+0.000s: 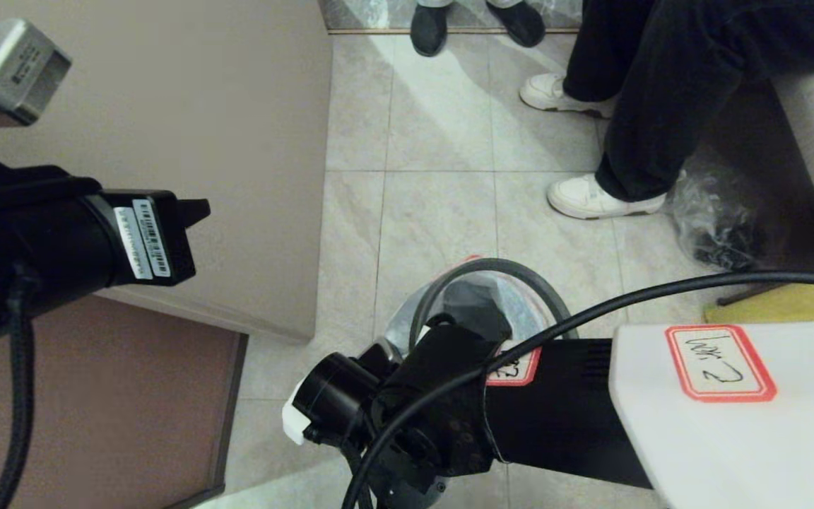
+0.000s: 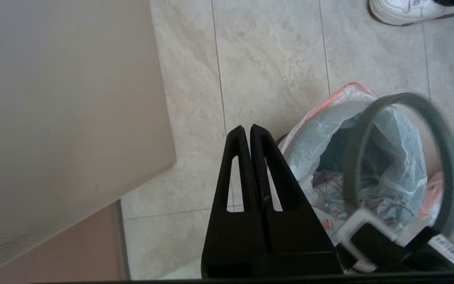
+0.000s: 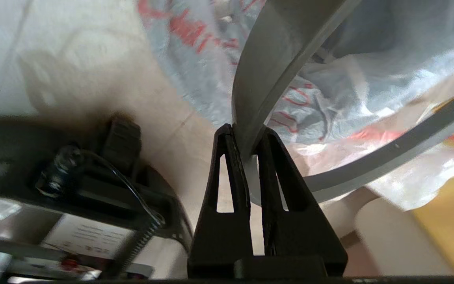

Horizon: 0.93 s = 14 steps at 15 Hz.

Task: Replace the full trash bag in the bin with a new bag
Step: Place the trash can ring on the trash can

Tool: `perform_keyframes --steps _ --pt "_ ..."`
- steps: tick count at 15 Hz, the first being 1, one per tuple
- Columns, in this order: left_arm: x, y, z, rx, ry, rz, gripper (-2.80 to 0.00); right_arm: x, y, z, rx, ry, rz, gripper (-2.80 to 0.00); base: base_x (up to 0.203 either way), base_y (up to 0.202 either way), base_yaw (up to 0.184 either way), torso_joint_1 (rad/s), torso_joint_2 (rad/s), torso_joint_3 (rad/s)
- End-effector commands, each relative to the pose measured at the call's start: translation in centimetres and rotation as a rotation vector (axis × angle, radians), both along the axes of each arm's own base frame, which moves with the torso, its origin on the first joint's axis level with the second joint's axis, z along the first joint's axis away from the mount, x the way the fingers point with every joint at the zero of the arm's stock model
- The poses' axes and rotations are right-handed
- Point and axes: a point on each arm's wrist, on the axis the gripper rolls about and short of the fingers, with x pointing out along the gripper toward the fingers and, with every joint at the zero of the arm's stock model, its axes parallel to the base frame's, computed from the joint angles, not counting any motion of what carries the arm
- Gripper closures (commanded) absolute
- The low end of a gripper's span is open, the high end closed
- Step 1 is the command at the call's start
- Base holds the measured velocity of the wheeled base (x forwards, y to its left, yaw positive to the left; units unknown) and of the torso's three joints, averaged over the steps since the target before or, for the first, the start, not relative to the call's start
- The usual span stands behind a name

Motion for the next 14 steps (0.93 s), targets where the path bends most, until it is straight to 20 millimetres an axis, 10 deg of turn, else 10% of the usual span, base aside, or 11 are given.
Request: perform_keyframes --steps 1,14 --pt "-0.3 0.3 0.2 -0.006 -0.012 0.002 0.00 -0.1 0.5 -1.5 -0.070 0.001 0.025 0.00 0.000 0.000 0.000 0.000 0.00 0.000" --pt "0.0 0.0 -0.1 0.003 0.000 -0.004 0.00 -0.3 2.2 -7.0 -0.326 -0.039 0.120 0.00 0.000 0.000 0.000 0.000 0.00 0.000"
